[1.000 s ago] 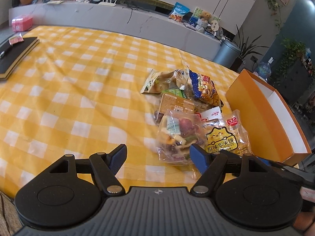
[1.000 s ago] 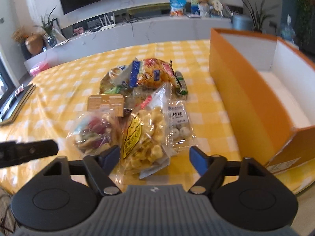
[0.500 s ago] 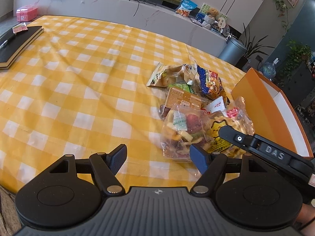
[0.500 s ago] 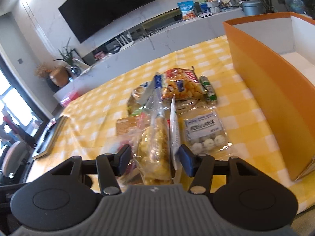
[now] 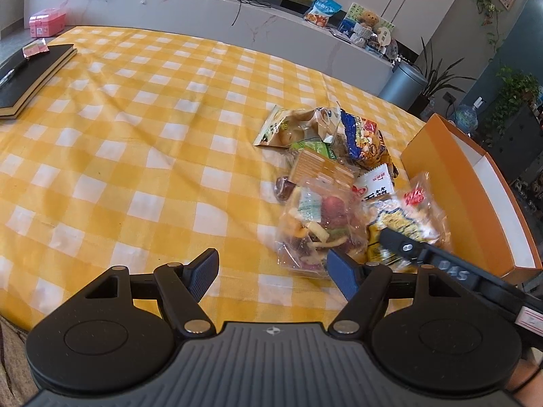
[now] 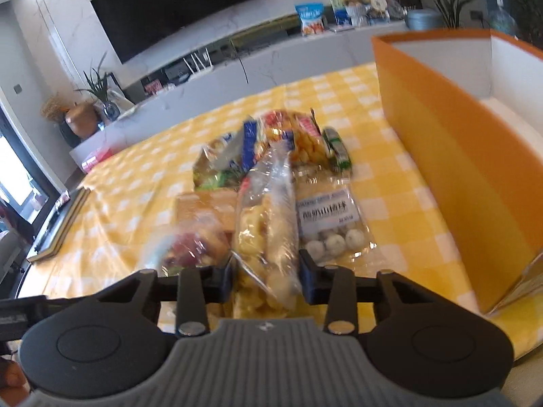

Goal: Organize snacks
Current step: 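Lift the puffs bag out of the pile with the right gripper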

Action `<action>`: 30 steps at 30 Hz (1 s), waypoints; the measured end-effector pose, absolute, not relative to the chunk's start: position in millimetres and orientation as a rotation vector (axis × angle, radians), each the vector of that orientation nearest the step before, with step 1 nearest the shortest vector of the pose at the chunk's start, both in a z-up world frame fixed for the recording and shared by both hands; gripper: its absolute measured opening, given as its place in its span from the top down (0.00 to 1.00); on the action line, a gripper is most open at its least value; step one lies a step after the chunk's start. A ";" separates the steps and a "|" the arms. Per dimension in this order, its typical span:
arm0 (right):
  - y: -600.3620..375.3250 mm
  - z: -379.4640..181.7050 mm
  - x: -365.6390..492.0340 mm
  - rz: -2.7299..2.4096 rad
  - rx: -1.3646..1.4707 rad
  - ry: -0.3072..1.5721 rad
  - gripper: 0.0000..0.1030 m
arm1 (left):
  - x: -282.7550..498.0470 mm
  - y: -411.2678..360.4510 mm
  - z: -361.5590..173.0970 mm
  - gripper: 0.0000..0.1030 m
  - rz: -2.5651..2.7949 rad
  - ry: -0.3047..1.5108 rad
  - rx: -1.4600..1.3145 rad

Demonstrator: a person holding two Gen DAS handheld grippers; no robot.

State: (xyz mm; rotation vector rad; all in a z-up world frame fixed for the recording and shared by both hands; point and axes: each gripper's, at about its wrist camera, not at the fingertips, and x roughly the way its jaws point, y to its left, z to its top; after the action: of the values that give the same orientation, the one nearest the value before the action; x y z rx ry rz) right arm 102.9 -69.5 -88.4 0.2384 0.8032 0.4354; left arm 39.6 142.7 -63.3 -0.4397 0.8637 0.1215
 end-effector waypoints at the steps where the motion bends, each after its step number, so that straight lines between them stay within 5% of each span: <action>1: -71.8 -84.1 100.0 0.426 0.238 0.780 0.65 | 40.0 143.6 -64.4 0.17 0.127 0.874 -0.449; 7: -79.0 -52.4 84.7 0.387 0.080 0.680 0.65 | 38.8 146.4 -65.9 0.17 0.119 0.884 -0.473; 14: -50.0 -66.1 69.7 0.487 -0.223 0.782 0.64 | 38.3 144.2 -65.1 0.17 0.113 0.886 -0.464; 25: -57.7 -98.5 89.7 0.439 0.000 0.880 0.56 | 38.6 145.7 -67.4 0.17 0.122 0.897 -0.477; 30: -64.1 -103.9 88.5 0.442 0.059 0.868 0.63 | 38.4 143.6 -67.4 0.17 0.132 0.892 -0.458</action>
State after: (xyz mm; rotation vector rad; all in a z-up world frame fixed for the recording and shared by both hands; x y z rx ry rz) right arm 88.5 -64.1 -103.9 0.0593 0.8680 0.4419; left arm 38.4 143.6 -67.4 -0.4578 0.8919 0.1324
